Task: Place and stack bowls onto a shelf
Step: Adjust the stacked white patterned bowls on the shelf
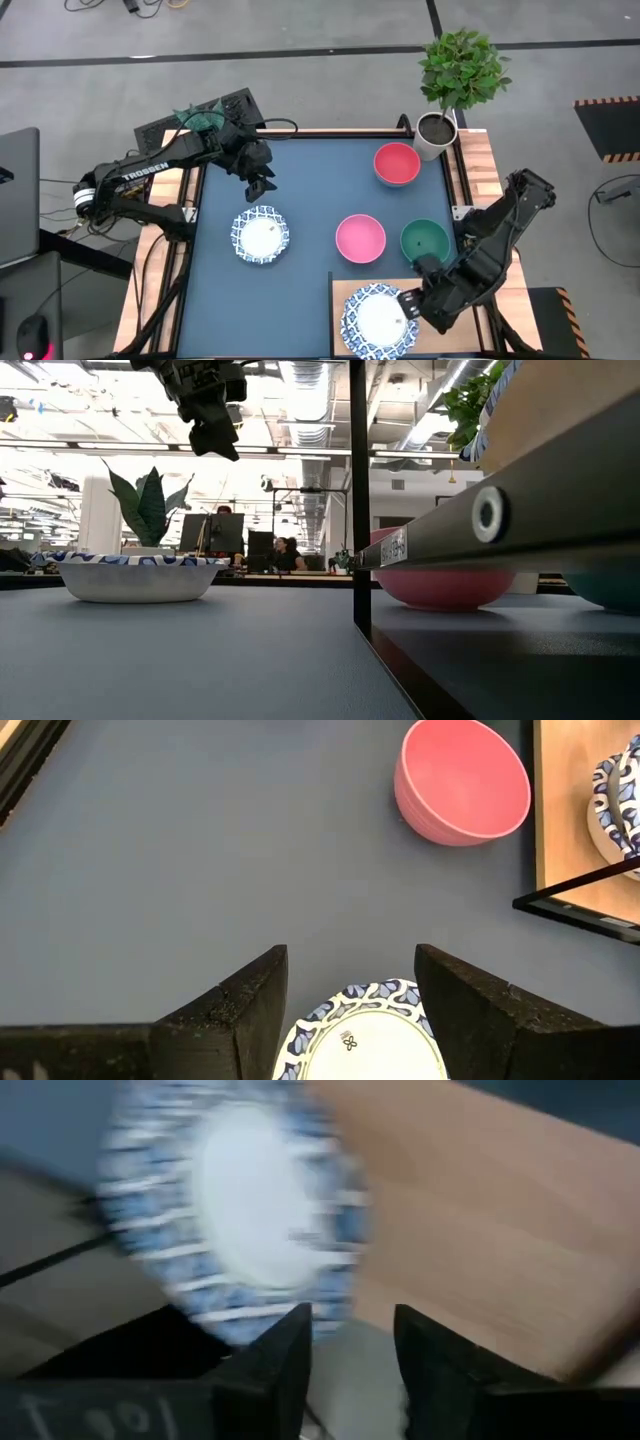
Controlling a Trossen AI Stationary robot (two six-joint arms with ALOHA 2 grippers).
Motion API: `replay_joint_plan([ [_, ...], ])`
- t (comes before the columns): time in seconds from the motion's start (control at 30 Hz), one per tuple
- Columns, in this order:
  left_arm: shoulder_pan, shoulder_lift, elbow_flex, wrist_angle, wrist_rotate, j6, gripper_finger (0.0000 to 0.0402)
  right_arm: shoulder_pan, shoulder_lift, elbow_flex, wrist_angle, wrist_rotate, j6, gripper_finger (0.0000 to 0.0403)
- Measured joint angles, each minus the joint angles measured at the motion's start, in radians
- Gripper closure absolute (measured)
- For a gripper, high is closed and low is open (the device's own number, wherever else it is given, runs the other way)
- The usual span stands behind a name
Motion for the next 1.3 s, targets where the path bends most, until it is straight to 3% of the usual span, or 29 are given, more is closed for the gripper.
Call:
replay_joint_plan([
  [0.13,0.000,0.000,0.000,-0.003,0.000,-0.008,0.0198,0.008,0.033,0.000,-0.112,-0.137,0.059,0.0272],
  [0.43,0.000,0.000,0.000,-0.007,-0.001,-0.010,0.0198,0.003,0.117,0.000,-0.108,-0.147,0.059,0.0324],
  [1.13,0.000,0.000,0.000,-0.006,-0.026,-0.014,0.0198,-0.127,0.205,0.000,-0.050,-0.145,-0.215,0.0329],
  [1.3,0.000,0.000,0.000,-0.006,-0.025,-0.018,0.0198,-0.112,0.188,0.000,-0.033,-0.180,-0.148,0.0329],
])
